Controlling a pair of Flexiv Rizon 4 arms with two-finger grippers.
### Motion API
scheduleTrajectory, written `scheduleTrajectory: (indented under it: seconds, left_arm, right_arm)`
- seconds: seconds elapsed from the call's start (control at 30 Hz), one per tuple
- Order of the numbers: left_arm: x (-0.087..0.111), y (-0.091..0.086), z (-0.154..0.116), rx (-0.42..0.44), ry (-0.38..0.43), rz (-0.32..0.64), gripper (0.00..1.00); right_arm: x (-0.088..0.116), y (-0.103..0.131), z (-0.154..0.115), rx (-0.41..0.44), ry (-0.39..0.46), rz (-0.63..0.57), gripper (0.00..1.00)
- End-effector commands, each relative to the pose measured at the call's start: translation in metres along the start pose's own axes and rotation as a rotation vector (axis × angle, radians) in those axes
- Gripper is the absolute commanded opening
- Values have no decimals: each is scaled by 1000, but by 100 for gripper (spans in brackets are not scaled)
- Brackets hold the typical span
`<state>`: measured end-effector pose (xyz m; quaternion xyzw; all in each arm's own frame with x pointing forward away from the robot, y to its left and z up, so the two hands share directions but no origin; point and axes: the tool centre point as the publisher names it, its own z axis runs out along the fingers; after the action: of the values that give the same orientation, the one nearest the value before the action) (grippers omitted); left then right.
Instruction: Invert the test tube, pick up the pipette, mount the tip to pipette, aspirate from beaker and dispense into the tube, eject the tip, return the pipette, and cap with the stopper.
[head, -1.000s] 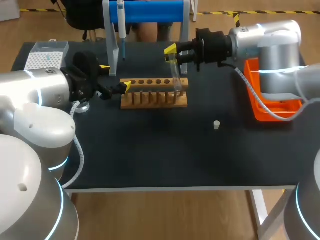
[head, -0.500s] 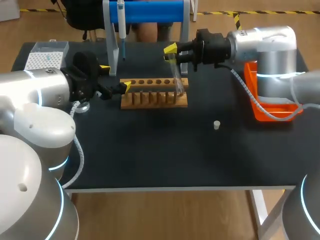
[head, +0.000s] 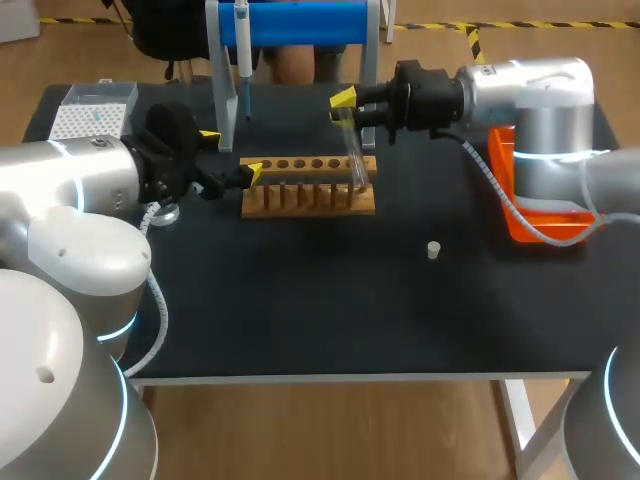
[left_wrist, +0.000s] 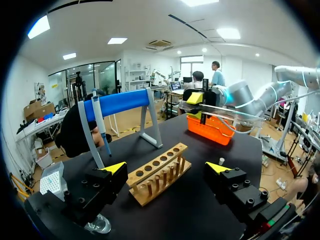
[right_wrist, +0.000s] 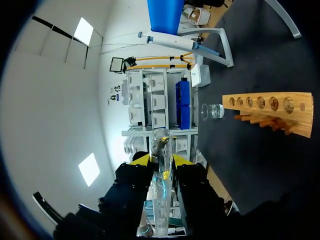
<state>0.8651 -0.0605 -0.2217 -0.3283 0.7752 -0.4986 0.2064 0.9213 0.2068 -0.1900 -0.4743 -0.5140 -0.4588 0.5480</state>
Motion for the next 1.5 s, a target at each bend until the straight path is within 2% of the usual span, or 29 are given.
scheduleTrajectory:
  seconds: [0.03,0.23,0.3,0.43,0.5,0.67,0.73,0.77,1.27,1.33,1.4,1.5]
  left_arm:
    - [-1,1,-1,3,7,0,100]
    - [-1,1,-1,3,7,0,100]
    - [-3,-2,-1,80,-18,71,100]
    - [-1,-7,0,228,3,272,100]
    - [-1,-9,-1,298,15,340,100]
    - [0,-19,-5,413,84,550,100]
    - [2,-23,-9,494,113,659,100]
    - [3,-26,-11,512,131,673,100]
    - [2,-28,-11,512,133,663,100]
    - [1,-31,-8,455,160,773,100]
    - [2,-34,-6,577,164,835,100]
    - [3,-40,-4,639,210,987,100]
  right_arm:
    - [1,-1,0,-4,-4,-1,0]
    - [1,-1,0,-4,-4,-1,0]
    - [1,-1,0,-4,-4,-1,0]
    - [1,-1,0,-4,-4,-1,0]
    - [1,-1,0,-4,-4,-1,0]
    - [1,-1,0,-4,-4,-1,0]
    - [1,-1,0,-4,-4,-1,0]
    - [1,-1,0,-4,-4,-1,0]
    - [1,-1,0,-4,-4,-1,0]
    - [1,-1,0,-4,-4,-1,0]
    - [1,-1,0,-4,-4,-1,0]
    - [1,-1,0,-4,-4,-1,0]
